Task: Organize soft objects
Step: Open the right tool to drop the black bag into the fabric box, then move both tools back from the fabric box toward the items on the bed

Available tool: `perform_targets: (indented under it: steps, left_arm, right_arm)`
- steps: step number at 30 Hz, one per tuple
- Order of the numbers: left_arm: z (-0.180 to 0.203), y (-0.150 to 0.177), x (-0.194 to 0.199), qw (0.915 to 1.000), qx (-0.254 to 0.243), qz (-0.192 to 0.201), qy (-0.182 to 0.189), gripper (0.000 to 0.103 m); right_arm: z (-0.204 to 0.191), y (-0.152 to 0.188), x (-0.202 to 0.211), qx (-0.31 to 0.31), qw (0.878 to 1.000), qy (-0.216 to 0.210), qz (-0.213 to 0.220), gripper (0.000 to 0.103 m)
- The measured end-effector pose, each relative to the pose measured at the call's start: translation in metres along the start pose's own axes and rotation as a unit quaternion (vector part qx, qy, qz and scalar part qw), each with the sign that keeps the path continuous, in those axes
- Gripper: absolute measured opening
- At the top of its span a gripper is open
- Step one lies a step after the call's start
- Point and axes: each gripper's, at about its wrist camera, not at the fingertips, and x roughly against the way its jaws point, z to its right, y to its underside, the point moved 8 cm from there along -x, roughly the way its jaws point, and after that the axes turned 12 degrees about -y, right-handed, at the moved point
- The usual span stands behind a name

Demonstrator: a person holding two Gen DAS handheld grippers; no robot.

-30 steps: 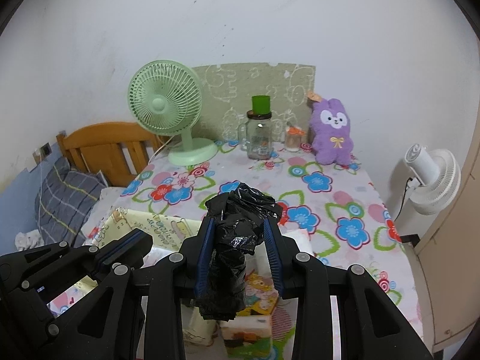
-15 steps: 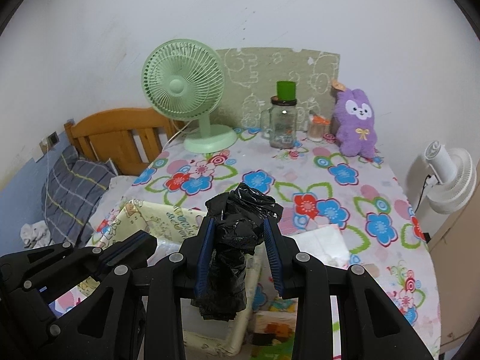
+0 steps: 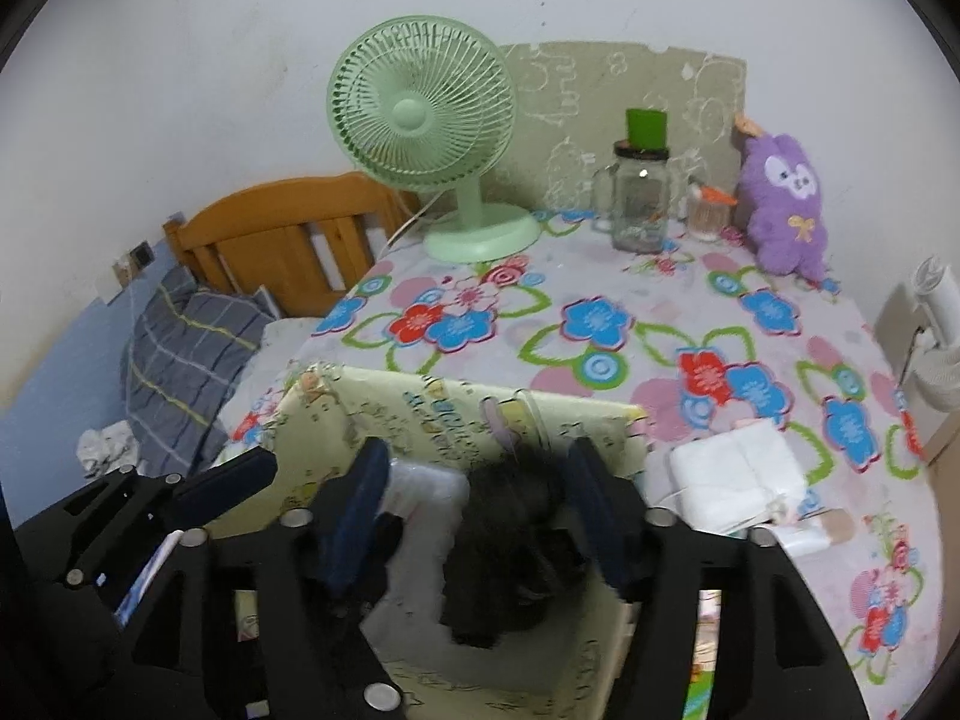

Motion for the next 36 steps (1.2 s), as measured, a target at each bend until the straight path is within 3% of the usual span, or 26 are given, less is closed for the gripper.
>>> perform_targets:
  steps: [9, 30, 36]
  left_arm:
    - [0.002, -0.001, 0.0, 1.0, -0.002, 0.003, -0.002, 0.076]
    - [0.048, -0.008, 0.047, 0.999, -0.02, 0.039, 0.013, 0.095]
    - [0.063, -0.008, 0.063, 0.998, -0.02, 0.047, 0.036, 0.097]
  right_arm:
    - [0.006, -0.003, 0.009, 0.003, 1.0, 0.016, 0.011, 0.086]
    - [0.033, 0.001, 0.077, 0.017, 0.996, 0.074, 0.053, 0.096]
    - [0.042, 0.004, 0.102, 0.016, 0.994, 0.085, 0.066, 0.099]
